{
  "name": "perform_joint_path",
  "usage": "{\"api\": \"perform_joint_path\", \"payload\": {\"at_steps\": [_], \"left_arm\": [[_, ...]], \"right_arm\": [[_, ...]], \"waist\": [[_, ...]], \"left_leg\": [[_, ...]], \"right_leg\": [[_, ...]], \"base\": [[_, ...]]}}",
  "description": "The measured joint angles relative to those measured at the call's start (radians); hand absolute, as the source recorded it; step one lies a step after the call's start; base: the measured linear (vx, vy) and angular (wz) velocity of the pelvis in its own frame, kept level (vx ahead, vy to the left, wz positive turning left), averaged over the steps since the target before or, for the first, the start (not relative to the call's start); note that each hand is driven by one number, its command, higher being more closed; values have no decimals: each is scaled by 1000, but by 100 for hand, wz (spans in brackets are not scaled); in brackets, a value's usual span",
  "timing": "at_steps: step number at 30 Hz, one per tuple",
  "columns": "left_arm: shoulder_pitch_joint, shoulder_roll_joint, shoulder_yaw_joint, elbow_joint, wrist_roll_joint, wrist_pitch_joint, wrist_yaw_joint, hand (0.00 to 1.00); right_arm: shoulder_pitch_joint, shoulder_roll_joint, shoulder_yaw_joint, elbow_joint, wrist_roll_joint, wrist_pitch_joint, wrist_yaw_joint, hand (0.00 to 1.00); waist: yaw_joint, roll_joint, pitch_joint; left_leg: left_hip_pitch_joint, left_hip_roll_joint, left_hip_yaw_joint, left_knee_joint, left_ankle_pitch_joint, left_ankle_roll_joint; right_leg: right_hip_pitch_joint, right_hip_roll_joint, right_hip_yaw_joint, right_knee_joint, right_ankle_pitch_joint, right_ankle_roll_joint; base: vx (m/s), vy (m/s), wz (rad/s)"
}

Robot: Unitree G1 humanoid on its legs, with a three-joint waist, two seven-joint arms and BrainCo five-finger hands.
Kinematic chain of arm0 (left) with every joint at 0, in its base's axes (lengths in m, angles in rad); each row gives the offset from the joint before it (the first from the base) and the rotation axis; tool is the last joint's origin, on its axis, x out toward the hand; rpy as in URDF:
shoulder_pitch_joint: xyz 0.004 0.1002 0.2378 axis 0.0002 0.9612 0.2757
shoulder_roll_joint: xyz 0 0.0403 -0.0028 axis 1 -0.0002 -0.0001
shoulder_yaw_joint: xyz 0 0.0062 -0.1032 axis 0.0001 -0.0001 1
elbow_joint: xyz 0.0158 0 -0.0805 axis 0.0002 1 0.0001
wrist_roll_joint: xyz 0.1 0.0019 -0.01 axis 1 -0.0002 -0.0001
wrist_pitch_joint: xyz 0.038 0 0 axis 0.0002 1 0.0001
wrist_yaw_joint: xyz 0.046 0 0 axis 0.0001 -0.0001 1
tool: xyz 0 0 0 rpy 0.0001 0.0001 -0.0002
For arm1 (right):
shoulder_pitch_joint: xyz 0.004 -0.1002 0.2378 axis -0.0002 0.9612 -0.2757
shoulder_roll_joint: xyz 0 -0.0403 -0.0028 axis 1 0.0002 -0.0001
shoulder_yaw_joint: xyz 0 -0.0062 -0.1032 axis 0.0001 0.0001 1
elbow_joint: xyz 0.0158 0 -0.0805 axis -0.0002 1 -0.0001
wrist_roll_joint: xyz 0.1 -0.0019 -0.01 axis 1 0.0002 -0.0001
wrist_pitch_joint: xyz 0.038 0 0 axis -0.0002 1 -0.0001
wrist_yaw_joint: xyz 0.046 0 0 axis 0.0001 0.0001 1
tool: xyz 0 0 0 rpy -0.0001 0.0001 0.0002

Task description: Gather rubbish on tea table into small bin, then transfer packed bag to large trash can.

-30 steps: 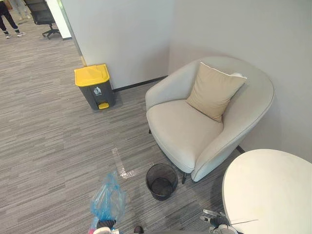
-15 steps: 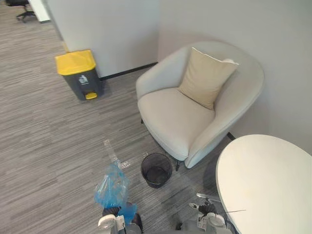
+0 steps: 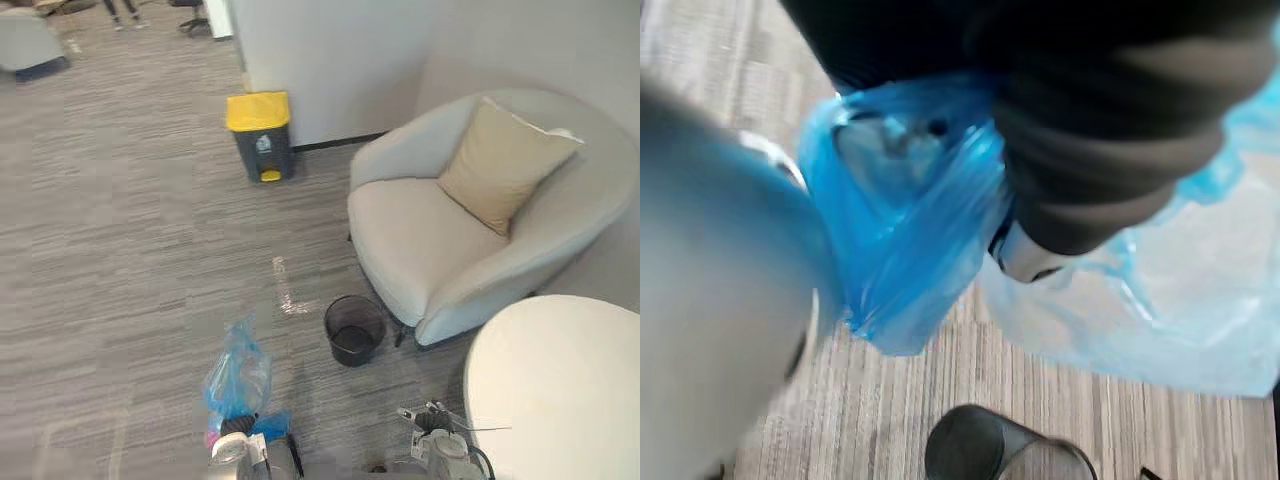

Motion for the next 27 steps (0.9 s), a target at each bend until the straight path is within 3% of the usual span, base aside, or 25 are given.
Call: {"api": "perform_joint_path", "payload": {"at_steps": [1, 2, 5, 7, 15, 18, 21, 23, 24, 25, 26, 27], "left_arm": [[-1, 0, 0, 1, 0, 1, 0, 100], [-5, 17, 0, 3, 1, 0, 1, 100], [3, 51, -11, 25, 12, 1, 1, 100], [5, 60, -13, 40, 21, 1, 0, 100], [22, 82, -3, 83, 28, 0, 0, 100], [24, 86, 16, 105, 27, 1, 0, 100], [26, 94, 16, 107, 26, 0, 0, 100], [22, 82, 15, 112, 25, 0, 0, 100], [25, 77, 15, 111, 23, 0, -1, 100], [19, 79, 16, 107, 21, 0, -1, 100], [18, 80, 17, 106, 18, 1, 0, 100], [17, 82, 19, 103, 18, 1, 1, 100]], "right_arm": [[3, 3, -5, 2, 0, 0, 0, 0], [5, 21, -19, 5, 0, 2, 0, 0], [20, 40, -24, 32, 1, 4, 3, 0], [43, 41, -49, 35, 1, 5, 1, 0], [51, 42, -85, 35, -1, 4, 3, 0], [45, 47, -94, 37, -8, 5, 3, 0], [45, 45, -111, 39, -10, 8, 3, 0], [47, 35, -111, 37, -9, 8, 5, 0], [49, 30, -106, 29, -8, 6, 8, 0], [45, 18, -101, 32, -8, 2, 11, 0], [46, 18, -103, 33, -8, 2, 11, 0], [46, 25, -102, 32, -8, -1, 13, 0]], "waist": [[0, -1, 1], [6, -27, -4], [3, -62, -23], [3, -70, -30], [5, -66, -50], [6, -67, -49], [9, -80, -41], [4, -73, -36], [1, -59, -34], [0, -45, -28], [-2, -50, -29], [-2, -55, -28]], "left_leg": [[4, -9, 8, -26, -7, -1], [23, -52, 12, -96, 29, 14], [69, -116, 6, -217, 77, 35], [110, -146, 1, -287, 95, 34], [170, -174, 3, -452, 149, 9], [177, -190, 7, -481, 170, 14], [191, -217, -15, -480, 144, 45], [201, -221, -65, -466, 122, 59], [210, -220, -106, -440, 105, 76], [226, -203, -155, -399, 80, 91], [227, -197, -171, -385, 66, 101], [225, -179, -211, -347, 29, 100]], "right_leg": [[-2, -3, 0, -5, 7, 6], [1, -18, 10, -34, 35, 16], [21, -42, 15, -101, 83, 25], [44, -49, 30, -128, 115, 21], [51, -33, 62, -169, 138, 24], [39, -42, 59, -173, 108, 51], [40, -81, 35, -109, 54, 52], [4, -103, 38, 54, 33, 12], [-41, -106, 76, 201, 70, -49], [-114, -97, 139, 354, 85, -75], [-129, -84, 156, 374, 60, -60], [-162, -32, 174, 394, -2, -37]], "base": [[-44, 206, 28], [-48, 162, 7], [-59, 179, 11], [-38, 167, 5], [12, 41, -5], [126, -23, -4], [123, 12, 21], [158, 53, 46], [170, 88, 77], [237, 81, 81], [253, 13, 84], [300, -1, 81]]}}
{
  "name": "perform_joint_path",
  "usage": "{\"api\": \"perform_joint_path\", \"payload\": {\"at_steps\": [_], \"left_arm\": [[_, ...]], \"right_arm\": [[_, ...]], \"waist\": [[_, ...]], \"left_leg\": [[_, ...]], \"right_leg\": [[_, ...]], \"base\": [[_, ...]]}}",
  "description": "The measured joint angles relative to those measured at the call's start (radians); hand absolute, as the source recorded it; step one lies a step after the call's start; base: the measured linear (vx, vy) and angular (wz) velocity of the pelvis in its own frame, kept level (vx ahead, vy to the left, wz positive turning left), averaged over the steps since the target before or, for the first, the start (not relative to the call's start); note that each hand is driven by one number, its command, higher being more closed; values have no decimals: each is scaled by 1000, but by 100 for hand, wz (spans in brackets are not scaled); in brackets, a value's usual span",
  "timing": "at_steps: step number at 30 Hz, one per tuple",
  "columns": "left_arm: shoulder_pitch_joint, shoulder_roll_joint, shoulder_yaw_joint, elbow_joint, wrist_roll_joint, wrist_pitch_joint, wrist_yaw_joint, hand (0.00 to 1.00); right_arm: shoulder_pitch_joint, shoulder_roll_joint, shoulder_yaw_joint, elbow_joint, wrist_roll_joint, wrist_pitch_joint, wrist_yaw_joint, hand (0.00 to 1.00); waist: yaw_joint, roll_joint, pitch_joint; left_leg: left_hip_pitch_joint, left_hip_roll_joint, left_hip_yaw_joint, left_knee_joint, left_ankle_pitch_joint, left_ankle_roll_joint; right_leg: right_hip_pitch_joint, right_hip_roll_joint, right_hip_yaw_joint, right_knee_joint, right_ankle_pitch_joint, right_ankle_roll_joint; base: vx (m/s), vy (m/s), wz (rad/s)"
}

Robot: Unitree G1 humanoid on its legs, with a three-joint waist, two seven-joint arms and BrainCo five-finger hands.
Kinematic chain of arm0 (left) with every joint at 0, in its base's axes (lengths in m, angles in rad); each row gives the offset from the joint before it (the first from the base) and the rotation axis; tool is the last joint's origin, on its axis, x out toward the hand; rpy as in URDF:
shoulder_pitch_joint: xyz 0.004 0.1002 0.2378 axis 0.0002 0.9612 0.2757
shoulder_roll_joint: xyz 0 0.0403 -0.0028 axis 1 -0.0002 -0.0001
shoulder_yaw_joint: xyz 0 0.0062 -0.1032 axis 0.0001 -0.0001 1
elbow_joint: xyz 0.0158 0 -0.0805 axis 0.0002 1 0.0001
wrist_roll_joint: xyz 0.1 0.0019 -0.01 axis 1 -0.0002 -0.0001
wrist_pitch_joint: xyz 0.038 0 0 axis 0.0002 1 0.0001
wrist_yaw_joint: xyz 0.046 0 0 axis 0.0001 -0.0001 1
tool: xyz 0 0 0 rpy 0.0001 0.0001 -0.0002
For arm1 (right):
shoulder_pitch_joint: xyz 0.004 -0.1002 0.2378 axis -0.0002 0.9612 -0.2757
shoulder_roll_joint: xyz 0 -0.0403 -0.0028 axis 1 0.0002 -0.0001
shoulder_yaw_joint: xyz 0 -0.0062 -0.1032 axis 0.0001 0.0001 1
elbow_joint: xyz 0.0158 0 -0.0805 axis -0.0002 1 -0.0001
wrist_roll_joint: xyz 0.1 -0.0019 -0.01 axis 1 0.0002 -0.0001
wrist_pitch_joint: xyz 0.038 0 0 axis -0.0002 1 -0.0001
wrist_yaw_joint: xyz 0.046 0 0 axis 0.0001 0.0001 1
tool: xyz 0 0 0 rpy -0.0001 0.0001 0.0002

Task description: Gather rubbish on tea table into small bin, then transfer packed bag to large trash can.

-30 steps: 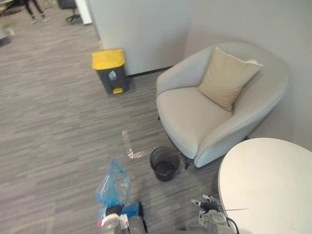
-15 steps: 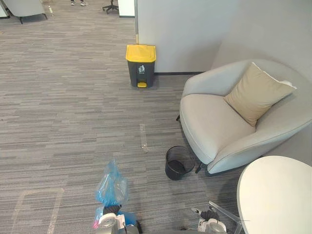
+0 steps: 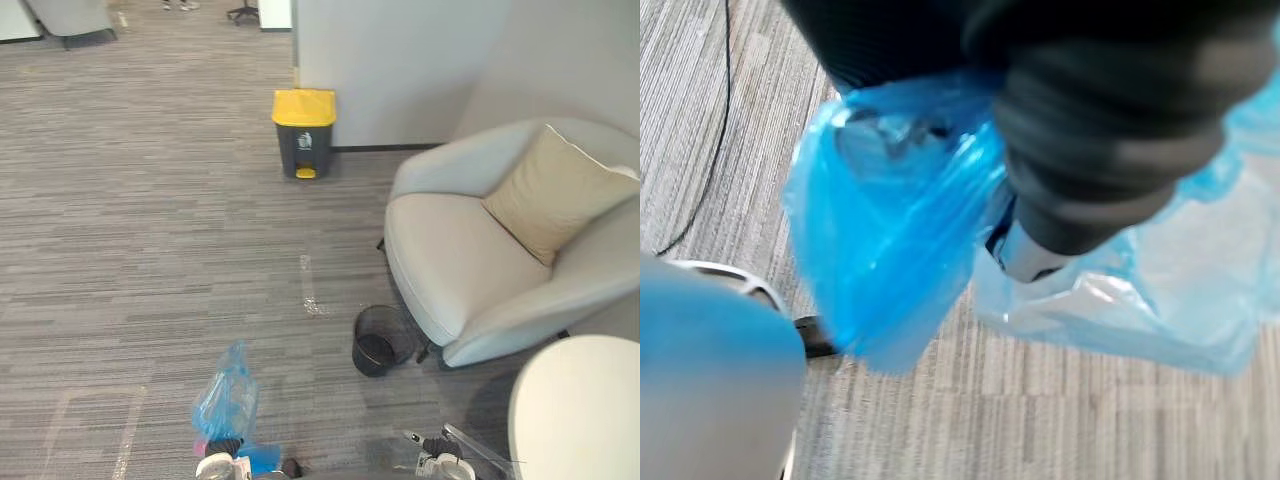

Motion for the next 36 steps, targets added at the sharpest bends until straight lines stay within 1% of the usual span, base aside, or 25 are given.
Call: {"api": "perform_joint_path", "payload": {"at_steps": [1, 4, 5, 7, 8, 9, 10, 11, 12, 13, 14, 15, 16, 18, 19, 20, 21, 22, 26, 27, 28, 31, 32, 34, 36], "left_arm": [[0, 0, 7, 1, 0, 0, 0, 100], [-2, -5, 19, 2, 0, 3, 0, 100], [-2, -7, 24, 2, 0, 3, -1, 100], [-6, -11, 32, 3, 2, 2, -1, 100], [-12, -22, 36, 8, 1, 4, 0, 100], [-13, -48, 37, 9, 1, 6, -2, 100], [-16, -59, 39, 7, 1, 6, -3, 100], [-32, -80, 44, -6, 1, 6, -4, 100], [-32, -81, 45, -8, 1, 6, -5, 100], [-33, -81, 46, -27, 1, 5, -7, 100], [-36, -81, 45, -43, 1, -1, -15, 100], [-36, -82, 46, -48, 1, -2, -17, 100], [-38, -85, 41, -65, 1, -3, -20, 100], [-41, -84, 41, -77, 1, -3, -19, 100], [-40, -90, 40, -81, 1, -5, -19, 100], [-37, -93, 39, -80, 1, -7, -19, 100], [-54, -73, 46, -76, 1, -7, -17, 100], [-66, -71, 46, -71, 1, -8, -17, 100], [-77, -69, 46, -50, 1, -2, -17, 100], [-69, -70, 44, -47, 1, -2, -17, 100], [-70, -69, 38, -38, 1, -1, -16, 100], [-75, -69, 21, -23, -1, 2, -14, 100], [-77, -65, 6, -15, -1, 7, -11, 100], [-76, -70, 4, -10, -1, 11, -10, 100], [-76, -75, 3, -7, -2, 12, -1, 100]], "right_arm": [[-4, 0, -1, 0, 0, -3, 0, 0], [-11, 1, -22, 2, 0, -5, -1, 0], [-11, 1, -25, 2, 0, -5, -1, 0], [-4, 9, -38, 3, 1, -1, -5, 0], [-4, 4, -44, 6, 0, 1, -4, 0], [-17, -11, -53, 6, 0, 1, -6, 0], [-21, -13, -53, 3, 1, 1, -6, 0], [-32, -10, -36, 3, 1, 5, -7, 0], [-37, -9, -31, 3, 1, 6, -6, 0], [-49, 5, -9, 3, 7, 11, -7, 0], [-67, 21, -4, 4, 18, 14, -9, 0], [-75, 23, -3, 5, 20, 14, -10, 0], [-102, 26, -4, 6, 20, 15, -11, 0], [-124, 27, -4, 5, 20, 15, -13, 0], [-119, 28, 1, 0, 20, 15, -13, 0], [-116, 26, 2, -1, 20, 14, -13, 0], [-114, 17, 30, 13, 22, 20, -9, 0], [-120, 26, 20, 11, 22, 21, -12, 0], [-119, 28, 0, 10, 19, 22, -12, 0], [-117, 27, 7, 10, 19, 22, -11, 0], [-103, 21, 21, 4, 17, 22, -11, 0], [-60, 19, 21, 2, 17, 22, -11, 0], [-57, 20, 19, -22, 13, 21, -13, 0], [-58, 21, 16, -25, 5, 20, -13, 0], [-59, 20, -3, -22, -2, 16, -13, 0]], "waist": [[0, 0, 0], [-9, 1, 0], [-10, 2, -2], [-19, -4, -9], [-21, 6, -12], [-22, 51, -29], [-26, 62, -27], [-28, 82, -14], [-28, 79, -8], [-18, 66, 5], [-14, 59, 10], [-13, 48, 17], [-8, 44, 22], [-2, 43, 27], [9, 54, 25], [14, 70, 22], [14, 36, 19], [10, 23, 16], [24, 11, 25], [31, 16, 29], [27, 18, 33], [5, 25, 40], [-4, 23, 40], [-8, 22, 41], [-10, 17, 40]], "left_leg": [[2, 11, -32, 17, -19, 7], [38, 2, -93, 33, -76, 8], [43, 0, -104, 35, -84, 2], [77, -23, -168, 85, -141, -23], [79, -12, -173, 100, -150, -32], [37, 17, -174, 190, -151, -41], [18, 21, -169, 233, -150, -47], [-77, 37, -122, 505, -102, -122], [-99, 45, -113, 550, -100, -125], [-169, 79, -43, 738, -125, -90], [-213, 85, 23, 773, -178, -60], [-232, 84, 39, 767, -193, -49], [-295, 78, 88, 694, -219, -13], [-373, 79, 98, 545, -182, 0], [-393, 91, 56, 365, -18, -8], [-396, 110, 43, 309, 114, -25], [-400, 79, 58, 357, 103, -13], [-402, 71, 69, 361, 66, -5], [-323, 74, 168, 338, 15, 10], [-257, 70, 202, 295, -13, 5], [-204, 64, 226, 271, -38, -1], [-109, 52, 243, 217, -68, -31], [-54, 46, 250, 167, -78, -39], [-14, 39, 250, 125, -77, -42], [27, 31, 245, 99, -89, -58]], "right_leg": [[-37, 49, -1, -7, -25, 10], [-103, 119, 1, -103, -32, 24], [-104, 127, 1, -120, -28, 17], [-79, 146, -2, -248, 28, -39], [-71, 146, -18, -235, 20, -38], [-45, 151, -60, -257, 21, -47], [-28, 152, -66, -272, 21, -48], [83, 167, -72, -376, 20, -49], [103, 167, -70, -391, 20, -49], [199, 173, -41, -462, 15, -57], [261, 163, -16, -490, 4, -74], [274, 156, -13, -490, 3, -77], [299, 136, -4, -473, 2, -79], [308, 114, 2, -421, -9, -61], [320, 110, 18, -377, -43, -5], [323, 120, 25, -364, -64, 26], [337, 82, 62, -351, -96, 47], [327, 73, 102, -367, -63, 25], [299, 46, 191, -310, 21, 71], [240, 38, 213, -163, 53, 104], [151, 30, 226, 19, 120, 106], [-2, 34, 188, 259, 72, 81], [-85, 36, 102, 243, 28, 57], [-115, 39, 14, 129, 4, 38], [-119, 54, -64, -92, 23, 31]], "base": [[280, 5, 82], [346, -20, 73], [525, -63, 85], [494, -93, 97], [713, -117, 96], [603, -94, 53], [850, -106, 83], [496, -65, 57], [700, -44, 47], [512, 10, 1], [512, 10, -4], [413, 56, -18], [371, 101, -28], [420, 152, -38], [330, 162, -43], [392, 195, -42], [359, 189, -24], [340, 181, -20], [252, 172, -78], [211, 175, -105], [198, 166, -96], [189, 75, -32], [232, 15, -13], [220, -13, -2], [332, -88, 19]]}}
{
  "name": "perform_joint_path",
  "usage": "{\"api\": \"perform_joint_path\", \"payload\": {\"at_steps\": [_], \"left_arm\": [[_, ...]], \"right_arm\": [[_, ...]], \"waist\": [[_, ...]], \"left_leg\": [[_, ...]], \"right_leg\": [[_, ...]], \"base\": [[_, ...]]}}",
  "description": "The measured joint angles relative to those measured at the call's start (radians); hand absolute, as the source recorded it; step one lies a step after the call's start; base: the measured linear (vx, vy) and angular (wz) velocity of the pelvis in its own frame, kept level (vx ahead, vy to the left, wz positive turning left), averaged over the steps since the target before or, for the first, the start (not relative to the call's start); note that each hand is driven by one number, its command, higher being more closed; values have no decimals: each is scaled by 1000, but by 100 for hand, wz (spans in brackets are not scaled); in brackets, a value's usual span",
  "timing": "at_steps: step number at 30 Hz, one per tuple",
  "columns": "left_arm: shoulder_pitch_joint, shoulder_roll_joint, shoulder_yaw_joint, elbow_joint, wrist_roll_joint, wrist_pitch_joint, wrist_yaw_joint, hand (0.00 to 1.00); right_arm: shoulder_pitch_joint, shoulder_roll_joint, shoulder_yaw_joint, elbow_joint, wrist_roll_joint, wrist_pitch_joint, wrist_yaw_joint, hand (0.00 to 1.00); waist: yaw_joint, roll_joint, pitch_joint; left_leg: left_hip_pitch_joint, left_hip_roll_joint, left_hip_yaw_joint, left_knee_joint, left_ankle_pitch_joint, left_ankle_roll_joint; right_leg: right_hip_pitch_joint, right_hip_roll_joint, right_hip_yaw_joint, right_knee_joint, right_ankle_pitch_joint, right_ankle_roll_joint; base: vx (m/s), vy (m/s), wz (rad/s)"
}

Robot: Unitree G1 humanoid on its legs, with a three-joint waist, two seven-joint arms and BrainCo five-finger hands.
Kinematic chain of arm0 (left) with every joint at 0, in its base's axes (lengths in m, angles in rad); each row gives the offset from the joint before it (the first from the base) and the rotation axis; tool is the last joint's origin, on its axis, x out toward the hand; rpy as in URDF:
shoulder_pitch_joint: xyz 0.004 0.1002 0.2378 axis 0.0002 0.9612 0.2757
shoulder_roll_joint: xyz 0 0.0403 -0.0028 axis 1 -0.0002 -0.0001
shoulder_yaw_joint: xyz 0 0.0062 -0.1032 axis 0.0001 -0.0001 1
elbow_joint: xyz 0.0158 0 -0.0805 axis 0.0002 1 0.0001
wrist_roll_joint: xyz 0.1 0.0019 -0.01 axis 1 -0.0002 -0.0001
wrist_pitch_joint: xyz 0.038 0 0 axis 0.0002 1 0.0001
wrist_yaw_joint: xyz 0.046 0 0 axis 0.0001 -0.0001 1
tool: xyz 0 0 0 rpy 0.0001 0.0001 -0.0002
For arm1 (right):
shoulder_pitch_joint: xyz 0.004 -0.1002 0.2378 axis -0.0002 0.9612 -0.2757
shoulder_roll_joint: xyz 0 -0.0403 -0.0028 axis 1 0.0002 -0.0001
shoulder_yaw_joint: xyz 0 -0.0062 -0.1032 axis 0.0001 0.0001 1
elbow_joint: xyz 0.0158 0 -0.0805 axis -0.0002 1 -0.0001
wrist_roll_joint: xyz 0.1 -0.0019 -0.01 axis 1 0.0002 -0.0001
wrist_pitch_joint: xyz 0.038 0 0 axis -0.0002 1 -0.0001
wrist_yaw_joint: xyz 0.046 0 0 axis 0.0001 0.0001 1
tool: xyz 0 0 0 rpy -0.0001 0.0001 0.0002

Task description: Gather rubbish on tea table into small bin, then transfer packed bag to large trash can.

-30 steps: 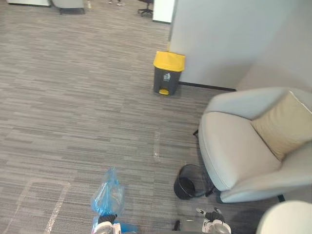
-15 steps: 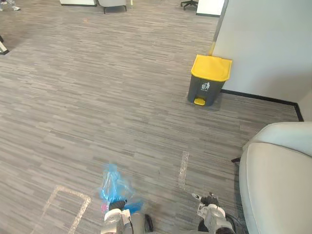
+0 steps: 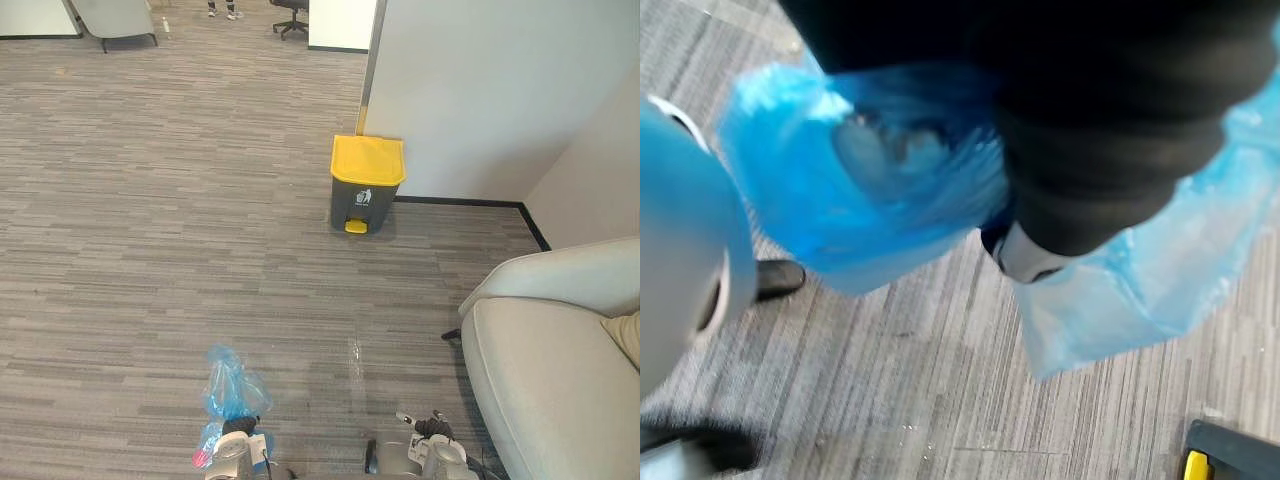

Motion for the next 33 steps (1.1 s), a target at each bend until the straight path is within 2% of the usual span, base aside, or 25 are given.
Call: {"api": "perform_joint_path", "payload": {"at_steps": [1, 2, 3, 6, 8, 9, 10, 11, 12, 13, 15, 16, 17, 18, 19, 20, 23, 24, 25, 26, 28, 29, 30, 32, 33], "left_arm": [[3, -1, 0, 1, 0, 0, 1, 100], [-1, -8, 1, 17, 0, 1, 1, 100], [1, -9, 1, 20, 1, 1, -4, 100], [3, -15, -1, 18, 2, 0, 0, 100], [3, -14, -3, 18, 2, 1, -7, 100], [3, -14, 0, 5, 2, 1, -17, 100], [7, -8, 0, -7, 1, -2, -18, 100], [7, -7, 1, -12, 1, -2, -18, 100], [7, -7, 1, -23, 1, -2, -18, 100], [9, -7, 2, -37, 1, -3, -18, 100], [8, -7, 5, -50, 1, -10, -18, 100], [8, -8, 11, -60, 1, -15, -18, 100], [9, -9, 12, -59, 1, -15, -17, 100], [9, -13, 16, -58, 0, -15, -17, 100], [7, -1, 26, -58, 0, -15, -14, 100], [7, -3, 25, -60, 0, -14, -13, 100], [6, -2, 30, -55, 0, -12, -13, 100], [8, -2, 29, -47, 0, -12, -13, 100], [7, 1, 20, -34, 0, -11, -12, 100], [0, 1, 14, -17, -1, -6, -9, 100], [-1, 2, 13, -6, -1, 0, 2, 100], [-4, 2, 12, 2, -1, 4, 3, 100], [-5, 2, 11, 4, -1, 4, 3, 100], [-5, 1, 10, 19, 0, 5, 3, 100], [-4, 1, 9, 19, 0, 5, 3, 100]], "right_arm": [[0, 0, -5, 6, -1, -1, 0, 0], [-9, -16, -19, 22, -2, 0, 1, 0], [-17, -23, -20, 25, -2, 0, 0, 0], [-31, -23, -20, 44, -1, 3, 1, 0], [-27, -19, -15, 42, -1, 7, 1, 0], [-19, -16, -4, 42, -1, 8, 0, 0], [-21, -20, 22, 41, -1, 9, 0, 0], [-20, -19, 25, 42, 0, 9, 0, 0], [-21, -18, 35, 43, 0, 12, 0, 0], [-26, -16, 40, 43, 0, 17, 1, 0], [-33, -13, 40, 41, 1, 17, 0, 0], [-33, -7, 39, 33, 0, 17, -1, 0], [-30, -7, 39, 33, 0, 17, -2, 0], [-24, -8, 40, 36, 0, 18, -2, 0], [-17, -3, 56, 44, 0, 23, 1, 0], [-15, 2, 57, 43, 0, 27, -4, 0], [-7, 6, 51, 38, -1, 27, -3, 0], [-4, 6, 52, 35, -1, 26, -2, 0], [-3, -1, 54, 34, -1, 26, 1, 0], [9, -2, 49, 28, 1, 28, 1, 0], [10, -2, 42, 16, -2, 20, 1, 0], [5, -2, 40, 8, -2, 16, 1, 0], [5, -2, 40, 2, -2, 16, 2, 0], [-2, -2, 21, -4, -2, 15, 2, 0], [-3, -2, 16, -4, -3, 14, 2, 0]], "waist": [[-2, -7, -3], [-8, 27, -7], [-5, 45, -16], [-6, 64, -15], [-15, 63, -14], [-12, 67, -8], [-3, 63, 3], [0, 66, 6], [4, 65, 6], [14, 58, 8], [22, 49, 13], [24, 42, 17], [24, 44, 15], [27, 50, 7], [23, 19, -5], [23, -3, -16], [34, -16, -21], [35, -13, -20], [34, -8, -16], [16, 3, -7], [12, 13, -1], [10, 11, -2], [10, 10, -1], [4, 11, 4], [2, 11, 4]], "left_leg": [[23, -15, -9, -5, -15, -13], [56, -3, -52, -10, -26, -30], [61, 8, -78, -12, -23, -31], [48, 28, -138, 69, -19, -38], [-51, 69, -192, 335, -10, -53], [-135, 110, -215, 561, 52, -103], [-212, 151, -221, 748, 70, -105], [-243, 167, -217, 803, 54, -92], [-296, 179, -206, 836, 21, -52], [-336, 190, -162, 778, -23, -31], [-376, 180, -126, 603, -41, -17], [-398, 158, -143, 439, -11, -8], [-402, 150, -157, 349, 31, -11], [-398, 137, -184, 281, 142, -27], [-382, 98, -172, 264, 129, -17], [-378, 76, -156, 267, 80, -10], [-317, 55, -106, 262, 39, 23], [-273, 41, -96, 241, 23, 28], [-221, 29, -77, 211, 12, 34], [-134, 15, -76, 164, 0, 37], [-72, 9, -70, 117, 0, 37], [-20, 10, -62, 71, -4, 29], [-5, 10, -59, 59, -6, 26], [83, 14, -53, -6, -6, 26], [92, 14, -53, -20, -7, 24]], "right_leg": [[9, 22, 7, -169, 63, -9], [32, 53, 12, -206, 124, -67], [34, 63, 9, -204, 100, -73], [53, 71, -6, -173, 30, -81], [125, 76, -32, -217, 4, -74], [188, 89, -37, -260, -8, -75], [251, 100, -33, -290, -29, -76], [277, 103, -26, -301, -42, -79], [324, 101, -16, -326, -54, -77], [367, 90, 4, -350, -48, -65], [409, 63, 28, -371, -51, -58], [441, 37, 45, -382, -69, -21], [451, 31, 55, -382, -82, 0], [467, 24, 80, -381, -110, 46], [473, -6, 98, -387, -107, 40], [470, -29, 129, -378, -71, 14], [434, -66, 184, -266, -35, 53], [382, -79, 209, -134, -13, 77], [302, -87, 245, 54, 46, 105], [199, -77, 254, 296, 31, 101], [122, -62, 226, 375, -2, 87], [46, -49, 164, 378, -26, 61], [23, -47, 138, 365, -35, 53], [-26, -29, 3, 153, -50, 9], [-31, -20, -13, 87, -40, 0]], "base": [[531, -152, 30], [668, -141, 20], [412, -63, 7], [493, -130, 12], [395, -133, 27], [411, -56, 7], [479, 2, -7], [380, 55, -18], [457, 100, -35], [376, 108, -43], [391, 173, -52], [402, 244, -44], [402, 270, -42], [392, 280, -18], [479, 338, -9], [477, 333, 5], [355, 234, -30], [374, 207, -40], [503, 230, -26], [430, 167, -12], [319, 79, -5], [278, 29, -9], [350, 0, -7], [412, -64, 3], [452, -123, 23]]}}
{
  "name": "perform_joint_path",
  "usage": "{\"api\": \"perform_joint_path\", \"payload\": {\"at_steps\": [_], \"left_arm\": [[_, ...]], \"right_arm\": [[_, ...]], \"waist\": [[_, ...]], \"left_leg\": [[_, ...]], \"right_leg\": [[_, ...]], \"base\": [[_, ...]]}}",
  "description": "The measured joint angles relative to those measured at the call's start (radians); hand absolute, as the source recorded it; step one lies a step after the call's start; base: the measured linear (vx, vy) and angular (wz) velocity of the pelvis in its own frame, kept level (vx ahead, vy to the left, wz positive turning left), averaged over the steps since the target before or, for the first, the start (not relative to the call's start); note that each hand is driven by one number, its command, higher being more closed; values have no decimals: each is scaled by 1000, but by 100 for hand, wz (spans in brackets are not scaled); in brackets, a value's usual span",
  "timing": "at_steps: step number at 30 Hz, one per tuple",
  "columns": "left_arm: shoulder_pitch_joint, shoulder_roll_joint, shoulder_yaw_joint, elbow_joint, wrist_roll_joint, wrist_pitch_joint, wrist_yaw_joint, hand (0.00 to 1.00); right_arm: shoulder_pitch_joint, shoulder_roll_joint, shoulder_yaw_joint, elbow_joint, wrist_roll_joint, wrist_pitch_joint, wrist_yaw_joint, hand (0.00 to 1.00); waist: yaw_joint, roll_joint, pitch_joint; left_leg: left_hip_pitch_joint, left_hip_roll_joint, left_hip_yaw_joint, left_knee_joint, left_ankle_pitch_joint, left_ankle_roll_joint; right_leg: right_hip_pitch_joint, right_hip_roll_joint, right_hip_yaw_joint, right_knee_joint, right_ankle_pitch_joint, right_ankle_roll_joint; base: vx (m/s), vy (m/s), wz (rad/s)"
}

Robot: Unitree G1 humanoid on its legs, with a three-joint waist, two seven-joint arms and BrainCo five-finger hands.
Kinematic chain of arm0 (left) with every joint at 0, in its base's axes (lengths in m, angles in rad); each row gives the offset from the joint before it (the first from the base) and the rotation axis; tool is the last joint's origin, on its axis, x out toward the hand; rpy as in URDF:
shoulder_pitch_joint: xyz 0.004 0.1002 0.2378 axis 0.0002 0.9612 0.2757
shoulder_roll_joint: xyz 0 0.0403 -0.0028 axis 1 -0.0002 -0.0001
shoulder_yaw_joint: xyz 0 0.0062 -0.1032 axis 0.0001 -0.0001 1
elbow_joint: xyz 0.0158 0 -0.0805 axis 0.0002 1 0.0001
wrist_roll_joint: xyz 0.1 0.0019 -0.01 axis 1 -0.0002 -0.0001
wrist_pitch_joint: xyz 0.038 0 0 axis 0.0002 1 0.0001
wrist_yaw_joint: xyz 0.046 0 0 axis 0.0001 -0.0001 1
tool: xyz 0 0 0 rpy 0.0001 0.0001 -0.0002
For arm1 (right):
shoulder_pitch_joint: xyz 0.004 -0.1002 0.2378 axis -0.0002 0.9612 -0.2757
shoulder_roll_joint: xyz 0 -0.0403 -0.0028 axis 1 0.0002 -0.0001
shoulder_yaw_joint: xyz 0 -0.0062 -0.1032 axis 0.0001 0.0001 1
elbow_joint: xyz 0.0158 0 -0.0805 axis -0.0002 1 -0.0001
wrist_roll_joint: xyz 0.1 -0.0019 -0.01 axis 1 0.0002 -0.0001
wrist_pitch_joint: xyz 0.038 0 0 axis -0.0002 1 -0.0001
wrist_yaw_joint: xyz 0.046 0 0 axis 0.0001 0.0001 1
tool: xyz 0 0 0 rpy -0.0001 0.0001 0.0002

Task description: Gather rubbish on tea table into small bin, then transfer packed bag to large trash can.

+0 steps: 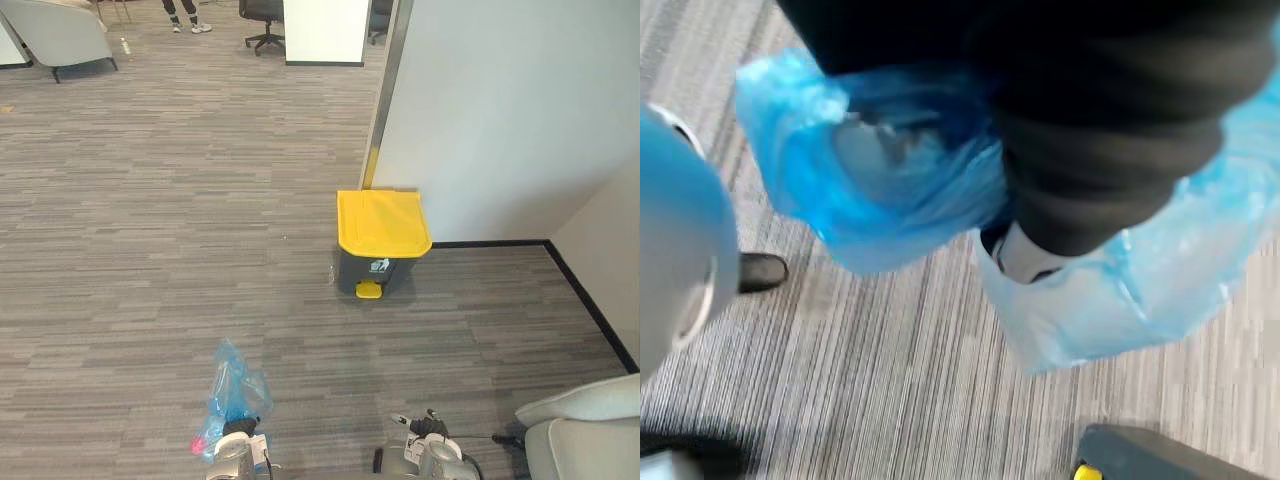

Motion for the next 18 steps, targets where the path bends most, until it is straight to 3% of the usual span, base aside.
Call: {"api": "perform_joint_path", "payload": {"at_steps": [2, 3, 4, 7, 8, 9, 10, 11, 12, 13, 14, 16, 17, 18], "left_arm": [[1, 1, -6, 0, 1, -1, -2, 100], [-7, -8, -4, 9, 2, -2, -2, 100], [-9, -16, -7, 15, 2, -3, -5, 100], [-2, -16, -12, 19, 4, -2, -9, 100], [-4, -14, -17, 17, 5, -2, -16, 100], [-8, -13, -20, 15, 6, -2, -22, 100], [-6, -7, -16, -1, 6, -3, -23, 100], [-2, -8, -12, -9, 6, -4, -22, 100], [2, -9, -9, -25, 5, -5, -21, 100], [6, -9, -11, -40, 5, -5, -21, 100], [7, -8, -10, -43, 3, -6, -21, 100], [9, -11, -9, -51, 2, -8, -21, 100], [9, -15, -9, -50, 2, -7, -21, 100], [15, -16, -9, -44, 2, -7, -21, 100]], "right_arm": [[0, 2, -20, 4, -3, 0, 0, 0], [-13, -11, -29, 7, -9, 1, 1, 0], [-25, -26, -33, 15, -32, 1, 0, 0], [-36, -33, -38, 29, -38, 2, 0, 0], [-32, -30, -37, 29, -37, 3, -1, 0], [-26, -28, -29, 29, -37, 3, -1, 0], [-26, -26, -6, 30, -37, 5, -2, 0], [-28, -25, 4, 31, -36, 6, -1, 0], [-29, -20, 23, 37, -35, 6, -1, 0], [-26, -15, 25, 52, -35, 8, -1, 0], [-25, -14, 25, 54, -34, 10, -1, 0], [-25, -7, 24, 51, -34, 13, -2, 0], [-20, -5, 24, 47, -34, 13, -2, 0], [-8, -6, 25, 45, -34, 13, -2, 0]], "waist": [[-7, -10, 4], [-9, 17, 12], [-4, 42, 17], [-11, 60, 18], [-19, 59, 18], [-23, 57, 18], [-19, 56, 21], [-16, 53, 22], [-11, 59, 19], [2, 43, 24], [6, 42, 23], [14, 43, 20], [14, 44, 16], [17, 63, 3]], "left_leg": [[45, -13, -22, -32, -24, -39], [69, 5, -39, -33, -36, -55], [70, 25, -47, -15, -23, -54], [40, 61, -93, 126, -3, -73], [3, 79, -120, 226, 5, -89], [-81, 112, -157, 422, 48, -146], [-196, 152, -180, 661, 76, -173], [-230, 163, -177, 726, 74, -169], [-295, 177, -161, 793, 40, -130], [-321, 177, -119, 747, 7, -96], [-329, 176, -106, 719, -2, -89], [-360, 159, -86, 492, -19, -66], [-363, 142, -100, 358, 10, -54], [-368, 131, -149, 207, 151, -54]], "right_leg": [[16, 30, -12, -258, 136, -27], [27, 50, -7, -231, 148, -70], [28, 62, -11, -219, 109, -77], [69, 80, -27, -196, 23, -85], [97, 84, -35, -213, 14, -83], [147, 94, -39, -250, 6, -83], [203, 113, -35, -304, 3, -88], [225, 119, -33, -324, 1, -92], [283, 130, -17, -368, 1, -99], [330, 129, 8, -399, 6, -94], [340, 129, 19, -405, 6, -93], [382, 119, 59, -426, 7, -85], [390, 115, 83, -432, 5, -64], [396, 130, 110, -434, -7, -29]], "base": [[367, -115, 29], [453, -143, 2], [435, -153, -11], [422, -192, 1], [390, -207, 33], [362, -172, 22], [357, -135, 3], [353, -61, -31], [365, -6, -58], [360, 10, -62], [412, 90, -78], [328, 132, -81], [262, 162, -85], [320, 220, -80]]}}
